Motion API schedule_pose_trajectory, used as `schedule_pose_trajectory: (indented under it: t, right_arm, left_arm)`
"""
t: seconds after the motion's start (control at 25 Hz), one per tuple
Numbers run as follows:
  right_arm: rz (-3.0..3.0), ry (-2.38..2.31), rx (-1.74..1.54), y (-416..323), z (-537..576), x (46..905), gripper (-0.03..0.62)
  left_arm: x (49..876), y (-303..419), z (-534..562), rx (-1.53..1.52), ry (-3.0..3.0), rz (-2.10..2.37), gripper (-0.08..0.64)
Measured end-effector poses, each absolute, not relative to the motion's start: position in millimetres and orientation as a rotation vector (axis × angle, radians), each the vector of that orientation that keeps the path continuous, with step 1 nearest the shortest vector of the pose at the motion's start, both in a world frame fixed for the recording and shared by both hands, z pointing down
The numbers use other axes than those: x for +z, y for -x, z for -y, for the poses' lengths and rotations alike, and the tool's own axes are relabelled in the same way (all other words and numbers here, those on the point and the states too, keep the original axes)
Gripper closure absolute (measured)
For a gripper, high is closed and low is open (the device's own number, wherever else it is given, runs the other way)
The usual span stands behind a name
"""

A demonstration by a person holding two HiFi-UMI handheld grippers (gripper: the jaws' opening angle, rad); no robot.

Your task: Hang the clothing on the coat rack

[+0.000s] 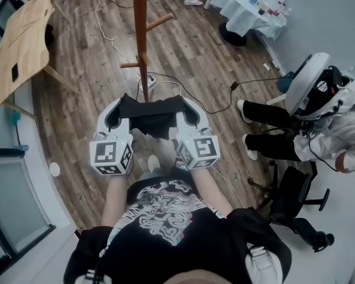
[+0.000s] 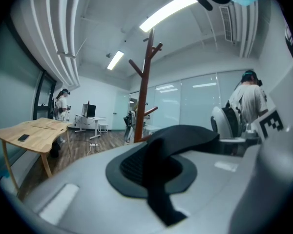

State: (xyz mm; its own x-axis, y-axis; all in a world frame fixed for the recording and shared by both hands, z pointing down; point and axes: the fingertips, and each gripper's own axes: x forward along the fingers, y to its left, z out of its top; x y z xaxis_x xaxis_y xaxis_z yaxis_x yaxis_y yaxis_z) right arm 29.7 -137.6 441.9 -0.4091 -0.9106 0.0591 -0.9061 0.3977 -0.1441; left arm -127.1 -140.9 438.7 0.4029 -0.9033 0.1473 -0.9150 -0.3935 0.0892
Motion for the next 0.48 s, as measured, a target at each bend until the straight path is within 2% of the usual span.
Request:
schedule_pose_trajectory:
  t: [0.48]
  right_arm:
    - [-2.588, 1.718, -0.182, -26, 153, 422, 0.572]
  left_arm:
    - [424, 131, 157, 0.167, -2.572, 1.635, 0.552]
